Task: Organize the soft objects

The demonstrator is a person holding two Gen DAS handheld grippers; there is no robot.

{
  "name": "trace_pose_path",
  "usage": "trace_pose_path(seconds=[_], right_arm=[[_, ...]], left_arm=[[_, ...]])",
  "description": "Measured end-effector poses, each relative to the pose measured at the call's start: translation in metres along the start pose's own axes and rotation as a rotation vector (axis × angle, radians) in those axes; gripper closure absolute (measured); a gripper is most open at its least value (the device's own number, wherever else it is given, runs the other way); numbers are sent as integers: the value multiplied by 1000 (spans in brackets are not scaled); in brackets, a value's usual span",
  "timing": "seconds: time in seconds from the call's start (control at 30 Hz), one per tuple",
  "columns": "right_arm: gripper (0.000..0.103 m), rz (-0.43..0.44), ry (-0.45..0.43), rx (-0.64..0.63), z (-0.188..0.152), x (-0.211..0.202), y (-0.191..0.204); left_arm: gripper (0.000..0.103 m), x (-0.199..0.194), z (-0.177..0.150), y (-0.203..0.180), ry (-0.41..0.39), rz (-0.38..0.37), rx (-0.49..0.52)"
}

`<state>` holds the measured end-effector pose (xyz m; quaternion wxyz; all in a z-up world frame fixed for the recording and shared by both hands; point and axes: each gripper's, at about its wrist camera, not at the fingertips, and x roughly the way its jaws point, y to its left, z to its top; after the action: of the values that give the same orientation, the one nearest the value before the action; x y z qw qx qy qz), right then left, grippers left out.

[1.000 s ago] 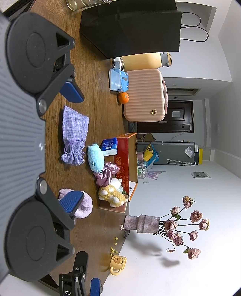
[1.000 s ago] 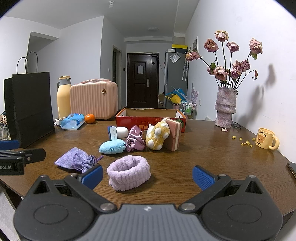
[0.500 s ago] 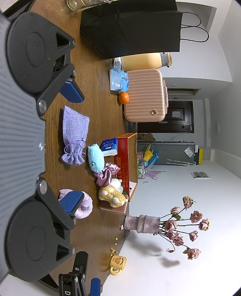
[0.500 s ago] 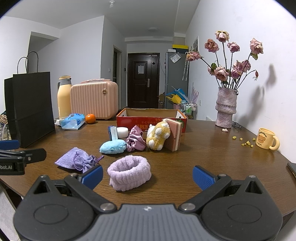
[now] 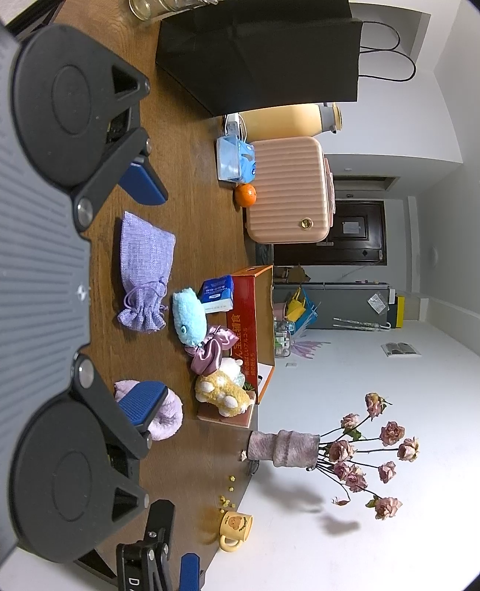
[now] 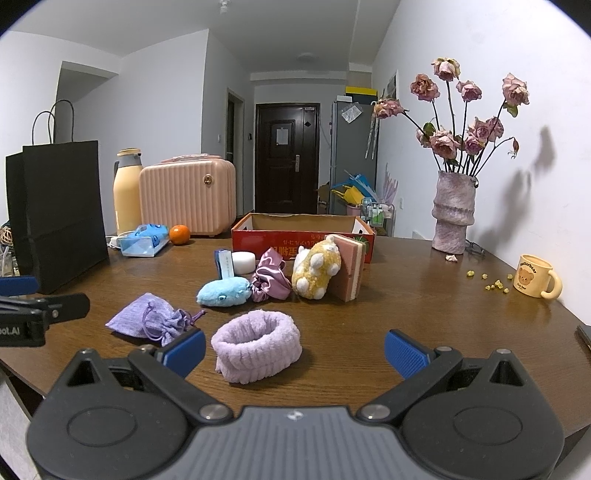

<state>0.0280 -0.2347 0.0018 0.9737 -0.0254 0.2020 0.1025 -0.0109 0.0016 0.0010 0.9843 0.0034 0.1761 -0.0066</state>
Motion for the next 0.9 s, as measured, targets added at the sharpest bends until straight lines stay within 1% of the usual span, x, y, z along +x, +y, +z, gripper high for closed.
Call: trace_pose_path(seconds=[0.23,0.37,0.9], right_arm=[[0,9,10,-3,1,11,0],[0,17,15,-8,1,18,2],[0,56,62,-16,2,56,9]], left_arm=[[0,3,1,3,16,7,-5],[0,20,4,7,27,10,-10],[0,50,1,16,67,42,-20]])
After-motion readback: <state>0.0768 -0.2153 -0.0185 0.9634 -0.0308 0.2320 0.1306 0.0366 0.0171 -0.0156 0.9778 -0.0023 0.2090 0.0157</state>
